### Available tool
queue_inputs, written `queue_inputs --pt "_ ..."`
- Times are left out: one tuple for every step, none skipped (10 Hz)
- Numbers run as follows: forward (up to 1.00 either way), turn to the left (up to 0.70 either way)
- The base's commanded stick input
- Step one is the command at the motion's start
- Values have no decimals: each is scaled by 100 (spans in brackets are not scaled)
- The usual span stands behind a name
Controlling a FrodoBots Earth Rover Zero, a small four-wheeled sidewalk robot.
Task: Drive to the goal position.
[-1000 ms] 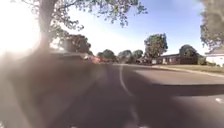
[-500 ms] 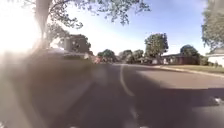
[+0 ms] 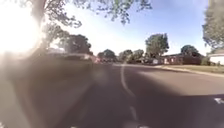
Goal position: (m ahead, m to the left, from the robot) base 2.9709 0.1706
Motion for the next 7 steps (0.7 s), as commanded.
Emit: queue_inputs --pt "100 0" --pt "100 0" --pt "100 0" --pt "100 0" --pt "100 0" --pt "100 0" --pt "100 0"
